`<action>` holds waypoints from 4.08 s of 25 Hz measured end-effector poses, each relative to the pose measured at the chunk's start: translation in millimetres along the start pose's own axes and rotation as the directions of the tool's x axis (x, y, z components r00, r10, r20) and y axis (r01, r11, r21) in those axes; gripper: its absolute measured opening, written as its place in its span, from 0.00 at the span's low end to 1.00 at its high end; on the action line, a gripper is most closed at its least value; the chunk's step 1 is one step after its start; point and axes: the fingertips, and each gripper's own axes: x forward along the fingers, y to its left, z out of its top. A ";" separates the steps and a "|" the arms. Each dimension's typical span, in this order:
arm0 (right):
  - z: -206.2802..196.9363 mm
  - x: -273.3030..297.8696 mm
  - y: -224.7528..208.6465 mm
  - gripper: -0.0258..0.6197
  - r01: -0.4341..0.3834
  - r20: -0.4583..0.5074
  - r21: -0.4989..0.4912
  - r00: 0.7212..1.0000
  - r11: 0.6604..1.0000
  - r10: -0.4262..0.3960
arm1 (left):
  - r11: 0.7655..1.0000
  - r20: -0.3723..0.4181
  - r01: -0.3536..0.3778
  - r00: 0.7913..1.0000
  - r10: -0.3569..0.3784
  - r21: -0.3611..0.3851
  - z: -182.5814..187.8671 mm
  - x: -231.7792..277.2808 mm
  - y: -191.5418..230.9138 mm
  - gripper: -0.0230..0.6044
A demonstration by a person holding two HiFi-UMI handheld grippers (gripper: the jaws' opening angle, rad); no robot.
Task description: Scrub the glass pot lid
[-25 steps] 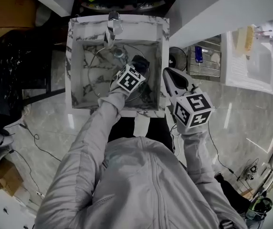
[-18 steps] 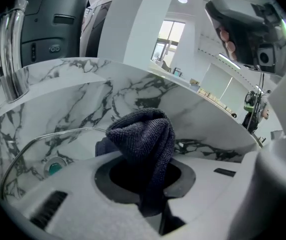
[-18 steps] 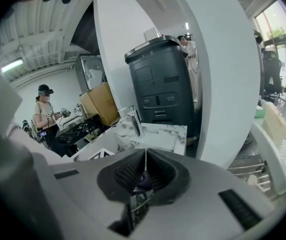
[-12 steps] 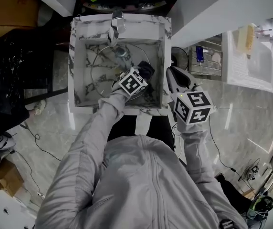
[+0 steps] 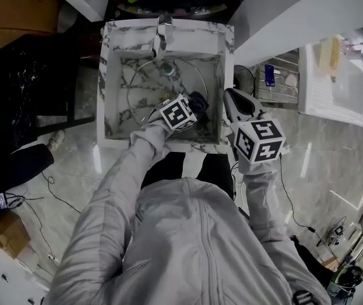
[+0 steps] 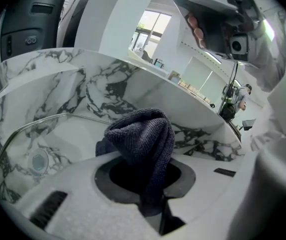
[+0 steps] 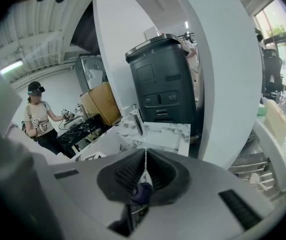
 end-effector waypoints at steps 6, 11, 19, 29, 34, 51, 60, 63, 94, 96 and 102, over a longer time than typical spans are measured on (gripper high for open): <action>-0.8 9.2 12.5 0.09 -0.020 -0.012 -0.005 1.000 1.000 0.020 | 0.993 -0.061 0.117 0.991 -0.115 0.025 -21.4 -7.6 -21.4 0.14; -3.3 15.6 21.4 0.09 -0.034 -0.028 -0.010 0.999 0.999 0.034 | 0.973 -0.120 0.230 0.966 -0.229 -0.004 -41.6 -19.7 -38.7 0.14; -5.4 26.3 36.0 0.09 -0.056 -0.055 -0.035 0.997 0.998 0.054 | 0.953 -0.203 0.303 0.931 -0.303 -0.032 -67.0 -37.6 -44.9 0.14; 4.0 36.3 45.5 0.09 -0.040 -0.035 -0.038 0.999 0.998 0.038 | 0.929 -0.328 0.365 0.871 -0.365 -0.064 -105.0 -66.7 -48.2 0.14; 10.2 43.1 52.1 0.09 -0.051 -0.039 -0.059 0.998 0.997 0.049 | 0.921 -0.356 0.378 0.852 -0.384 -0.091 -115.9 -79.2 -46.3 0.14; 10.2 67.4 74.1 0.09 -0.165 -0.101 -0.089 0.983 0.982 0.156 | 0.968 -0.513 0.171 0.824 -0.242 -0.182 -151.6 -121.3 4.6 0.14; 19.2 72.2 80.7 0.09 -0.239 -0.131 -0.131 0.966 0.962 0.222 | 0.961 -0.503 0.003 0.852 -0.146 -0.275 -154.8 -127.2 29.8 0.14; 20.3 71.1 78.0 0.09 -0.251 -0.135 -0.133 0.963 0.959 0.233 | 0.954 -0.492 -0.063 0.865 -0.093 -0.292 -153.2 -129.6 40.6 0.14; -3.7 61.3 28.0 0.09 -0.272 -0.210 -0.114 0.947 0.956 0.244 | 0.792 -0.259 -0.513 0.857 0.446 -0.331 -97.8 -112.1 151.2 0.14; -5.1 60.1 25.1 0.09 -0.269 -0.214 -0.112 0.947 0.957 0.241 | 0.786 -0.246 -0.523 0.852 0.463 -0.331 -93.4 -108.1 153.4 0.14; -9.2 56.4 19.1 0.09 -0.259 -0.219 -0.104 0.948 0.960 0.232 | 0.760 -0.192 -0.543 0.839 0.509 -0.357 -75.3 -95.8 158.8 0.14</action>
